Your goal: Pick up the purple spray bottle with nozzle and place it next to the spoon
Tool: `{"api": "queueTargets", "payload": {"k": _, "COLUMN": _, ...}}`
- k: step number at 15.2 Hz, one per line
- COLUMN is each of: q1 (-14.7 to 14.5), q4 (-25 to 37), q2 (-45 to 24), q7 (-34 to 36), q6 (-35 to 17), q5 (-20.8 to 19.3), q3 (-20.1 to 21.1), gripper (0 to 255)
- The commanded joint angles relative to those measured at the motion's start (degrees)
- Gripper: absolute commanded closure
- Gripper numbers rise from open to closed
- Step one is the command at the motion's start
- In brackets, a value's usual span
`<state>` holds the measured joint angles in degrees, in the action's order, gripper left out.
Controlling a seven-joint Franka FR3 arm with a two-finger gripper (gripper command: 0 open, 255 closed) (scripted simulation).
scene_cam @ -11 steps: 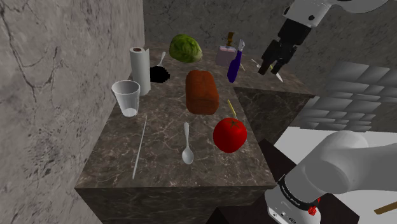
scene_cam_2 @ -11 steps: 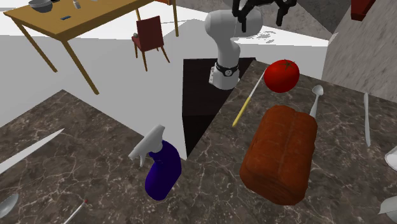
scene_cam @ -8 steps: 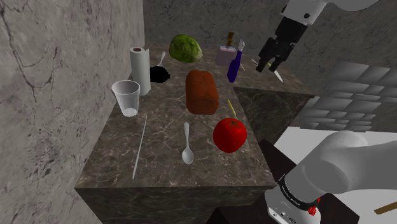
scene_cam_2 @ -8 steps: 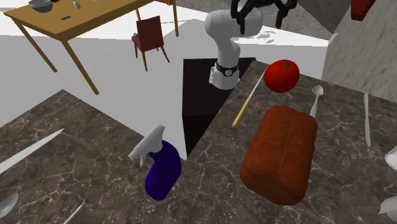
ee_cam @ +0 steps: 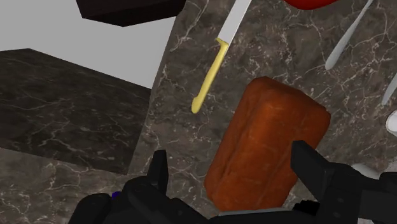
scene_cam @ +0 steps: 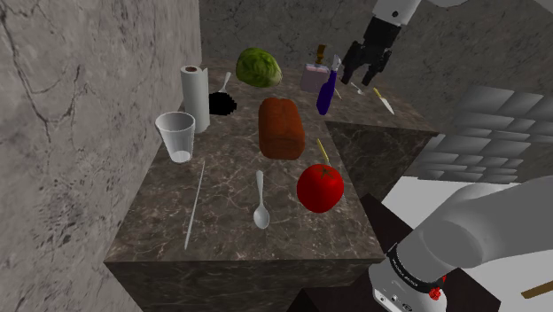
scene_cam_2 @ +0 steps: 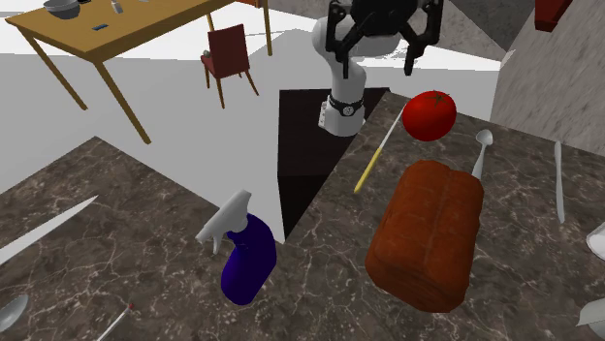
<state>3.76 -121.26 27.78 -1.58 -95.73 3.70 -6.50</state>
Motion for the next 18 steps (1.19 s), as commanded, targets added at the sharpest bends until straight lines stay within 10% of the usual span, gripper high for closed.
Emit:
{"api": "queueTargets", "payload": {"k": 1, "q1": 0.45, "q4": 3.23, "q2": -4.31, "q7": 0.63, "q6": -1.1, "q5": -0.37, "q3": -0.41, "gripper": 0}}
{"api": "queueTargets", "payload": {"k": 18, "q1": 6.34, "q4": 45.02, "q2": -41.72, "q7": 2.94, "q6": 3.71, "q5": 0.13, "q3": -6.45, "gripper": 0}}
